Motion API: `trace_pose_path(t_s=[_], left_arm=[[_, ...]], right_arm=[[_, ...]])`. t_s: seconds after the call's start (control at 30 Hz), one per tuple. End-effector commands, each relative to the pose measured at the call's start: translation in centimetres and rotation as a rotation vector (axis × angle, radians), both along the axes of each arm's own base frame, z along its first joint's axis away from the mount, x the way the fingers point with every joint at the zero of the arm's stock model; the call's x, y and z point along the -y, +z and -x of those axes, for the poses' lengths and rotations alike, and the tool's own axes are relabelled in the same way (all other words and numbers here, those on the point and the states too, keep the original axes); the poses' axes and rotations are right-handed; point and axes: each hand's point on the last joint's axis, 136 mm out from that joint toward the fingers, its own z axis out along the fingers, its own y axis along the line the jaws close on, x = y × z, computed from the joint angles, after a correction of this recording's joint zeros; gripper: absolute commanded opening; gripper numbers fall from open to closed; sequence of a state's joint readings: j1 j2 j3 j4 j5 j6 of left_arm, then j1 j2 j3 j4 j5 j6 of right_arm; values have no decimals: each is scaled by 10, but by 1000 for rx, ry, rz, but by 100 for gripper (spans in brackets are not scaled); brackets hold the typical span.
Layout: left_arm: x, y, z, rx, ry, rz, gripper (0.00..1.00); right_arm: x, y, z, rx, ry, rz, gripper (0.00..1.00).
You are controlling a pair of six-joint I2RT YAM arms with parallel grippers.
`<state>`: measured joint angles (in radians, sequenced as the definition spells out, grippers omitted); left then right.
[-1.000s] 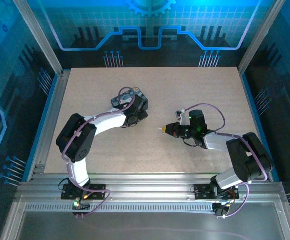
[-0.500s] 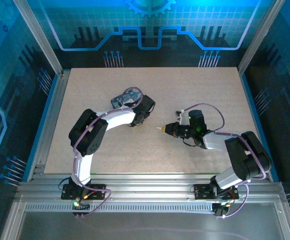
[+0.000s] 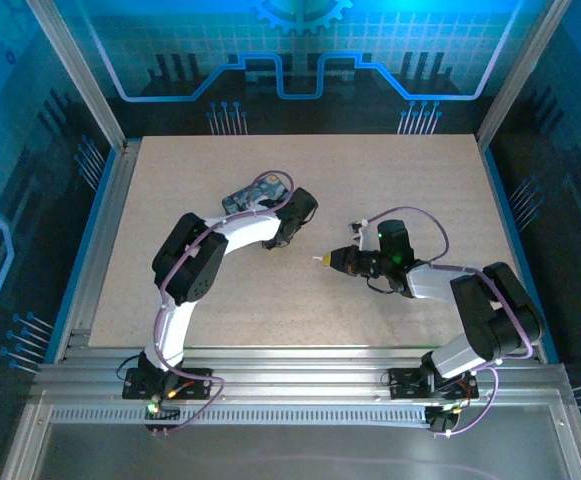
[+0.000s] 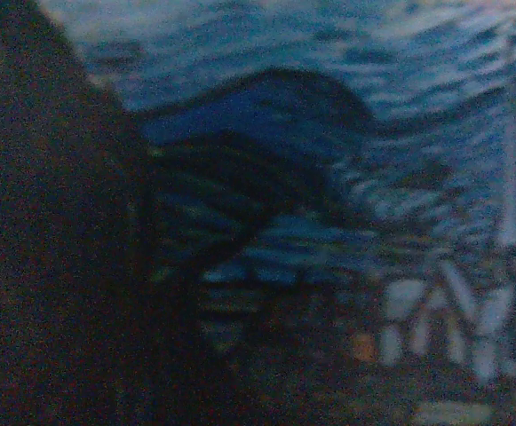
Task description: Unlock a padlock with a key
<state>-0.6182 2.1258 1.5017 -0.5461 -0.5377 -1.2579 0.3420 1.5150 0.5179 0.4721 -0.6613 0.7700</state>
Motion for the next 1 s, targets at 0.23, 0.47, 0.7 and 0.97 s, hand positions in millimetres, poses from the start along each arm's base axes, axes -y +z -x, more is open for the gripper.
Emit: trace_pose_path(t_s=[0.23,0.47,0.7,0.97], left_arm=[[-12,-18,4,-75,-15,-63,40],[-8,-10,-1,-76,-95,-36,23],[15,13,-6,-54,-253,95,11],[49,50,3,-78,-391,396,4]], right_arm=[[-4,10,5,29,49,-1,0],[-3,6,7,18,47,5,0],[-2,7,8,22,48,12,0],[1,16,10,62,50,40,0]])
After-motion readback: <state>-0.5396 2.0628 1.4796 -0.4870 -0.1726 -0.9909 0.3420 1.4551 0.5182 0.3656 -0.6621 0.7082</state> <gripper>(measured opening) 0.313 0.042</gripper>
